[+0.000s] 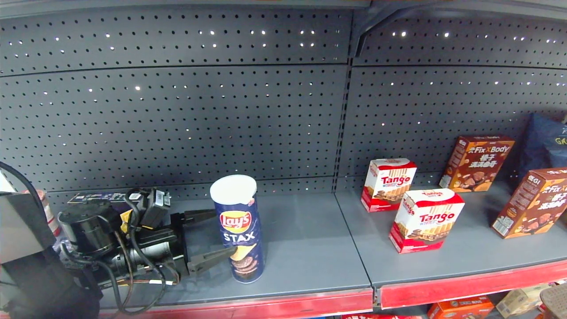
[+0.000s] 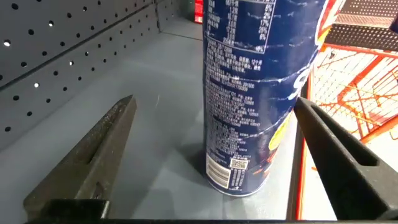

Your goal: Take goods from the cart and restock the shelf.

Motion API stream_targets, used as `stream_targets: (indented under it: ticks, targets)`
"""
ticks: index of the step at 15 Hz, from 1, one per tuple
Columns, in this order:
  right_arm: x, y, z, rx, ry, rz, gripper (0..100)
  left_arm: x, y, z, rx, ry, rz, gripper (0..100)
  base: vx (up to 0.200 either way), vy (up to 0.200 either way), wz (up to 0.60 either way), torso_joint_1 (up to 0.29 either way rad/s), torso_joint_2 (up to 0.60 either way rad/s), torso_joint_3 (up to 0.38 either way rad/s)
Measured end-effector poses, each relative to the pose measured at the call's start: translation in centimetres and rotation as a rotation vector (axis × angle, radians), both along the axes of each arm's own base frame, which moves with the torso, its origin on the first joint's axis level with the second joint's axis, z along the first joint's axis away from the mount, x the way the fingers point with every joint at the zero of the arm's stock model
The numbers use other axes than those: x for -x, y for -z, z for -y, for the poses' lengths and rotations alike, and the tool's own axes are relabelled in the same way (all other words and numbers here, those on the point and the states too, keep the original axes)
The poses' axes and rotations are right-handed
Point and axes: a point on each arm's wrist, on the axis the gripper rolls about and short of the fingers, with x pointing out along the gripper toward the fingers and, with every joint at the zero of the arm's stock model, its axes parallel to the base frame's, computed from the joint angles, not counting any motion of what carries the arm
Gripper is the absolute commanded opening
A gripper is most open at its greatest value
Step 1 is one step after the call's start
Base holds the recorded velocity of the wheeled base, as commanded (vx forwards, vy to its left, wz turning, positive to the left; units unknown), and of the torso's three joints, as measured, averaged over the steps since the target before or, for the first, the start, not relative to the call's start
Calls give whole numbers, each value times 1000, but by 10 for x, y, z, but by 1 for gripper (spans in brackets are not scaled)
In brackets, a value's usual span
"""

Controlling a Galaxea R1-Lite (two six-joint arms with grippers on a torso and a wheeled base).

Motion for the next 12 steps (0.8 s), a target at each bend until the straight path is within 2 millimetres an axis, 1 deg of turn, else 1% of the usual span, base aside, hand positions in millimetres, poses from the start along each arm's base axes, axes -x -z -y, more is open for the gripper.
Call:
stream_targets:
  ticks: [3, 5, 7, 9, 12]
  targets:
    - [0, 2, 0, 0, 0, -3, 0, 3, -3, 1, 1, 21, 8, 100, 0, 0, 0, 0, 0, 0]
    - [1, 5, 0, 0, 1, -11, 0, 12, -8, 4, 6, 63, 17, 100, 0, 0, 0, 0, 0, 0]
    - [1, 7, 0, 1, 0, -15, 0, 24, -14, 3, 6, 69, 20, 100, 0, 0, 0, 0, 0, 0]
    - [1, 7, 0, 2, 1, -16, 0, 38, -24, 1, 8, 63, 46, 100, 0, 0, 0, 0, 0, 0]
    - [1, 7, 0, 2, 3, -11, 0, 52, -43, -8, 12, 26, 114, 100, 0, 0, 0, 0, 0, 0]
